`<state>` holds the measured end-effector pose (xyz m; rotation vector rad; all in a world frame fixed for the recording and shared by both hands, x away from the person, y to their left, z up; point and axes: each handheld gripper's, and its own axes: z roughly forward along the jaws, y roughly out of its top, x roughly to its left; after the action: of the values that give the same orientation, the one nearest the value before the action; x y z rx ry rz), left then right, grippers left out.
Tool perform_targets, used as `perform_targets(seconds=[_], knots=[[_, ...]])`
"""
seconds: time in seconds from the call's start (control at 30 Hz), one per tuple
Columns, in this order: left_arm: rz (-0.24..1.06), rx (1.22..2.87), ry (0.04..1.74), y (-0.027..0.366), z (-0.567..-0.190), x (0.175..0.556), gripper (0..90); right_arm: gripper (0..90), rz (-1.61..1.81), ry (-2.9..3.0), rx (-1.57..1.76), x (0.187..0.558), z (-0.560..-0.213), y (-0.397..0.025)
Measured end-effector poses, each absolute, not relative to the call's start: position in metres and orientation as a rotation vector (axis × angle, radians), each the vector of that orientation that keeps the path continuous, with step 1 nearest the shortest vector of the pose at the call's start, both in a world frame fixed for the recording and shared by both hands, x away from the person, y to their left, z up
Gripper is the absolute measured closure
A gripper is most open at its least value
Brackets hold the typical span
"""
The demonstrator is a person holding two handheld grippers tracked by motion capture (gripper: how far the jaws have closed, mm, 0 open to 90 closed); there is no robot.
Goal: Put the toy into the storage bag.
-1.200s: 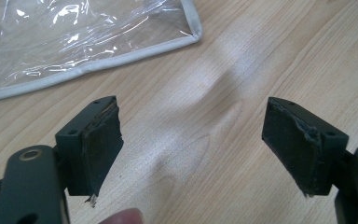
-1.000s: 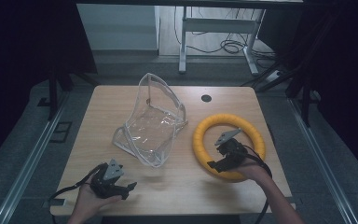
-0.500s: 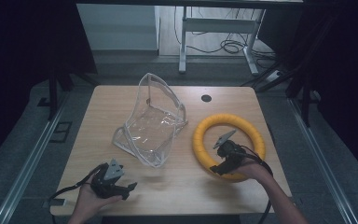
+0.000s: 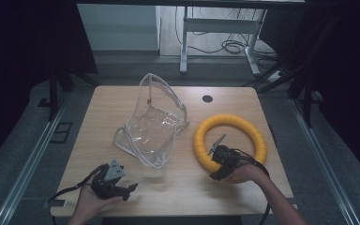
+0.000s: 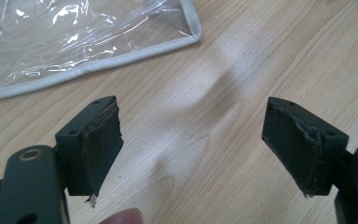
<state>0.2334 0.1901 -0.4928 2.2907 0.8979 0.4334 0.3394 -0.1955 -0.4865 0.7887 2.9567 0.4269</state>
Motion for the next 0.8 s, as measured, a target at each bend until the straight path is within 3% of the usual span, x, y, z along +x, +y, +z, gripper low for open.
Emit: perform_targets(seconds=[0.47, 0.8], knots=[[0.435, 2.265, 0.901, 0.191, -0.491, 0.233, 19.9, 35.6, 0.325, 2.995, 0.768, 0.347, -0.497, -0.193], [0.434, 2.274, 0.899, 0.191, -0.492, 0.233, 19.9, 44.6, 0.264, 2.994, 0.748, 0.348, -0.501, -0.191]])
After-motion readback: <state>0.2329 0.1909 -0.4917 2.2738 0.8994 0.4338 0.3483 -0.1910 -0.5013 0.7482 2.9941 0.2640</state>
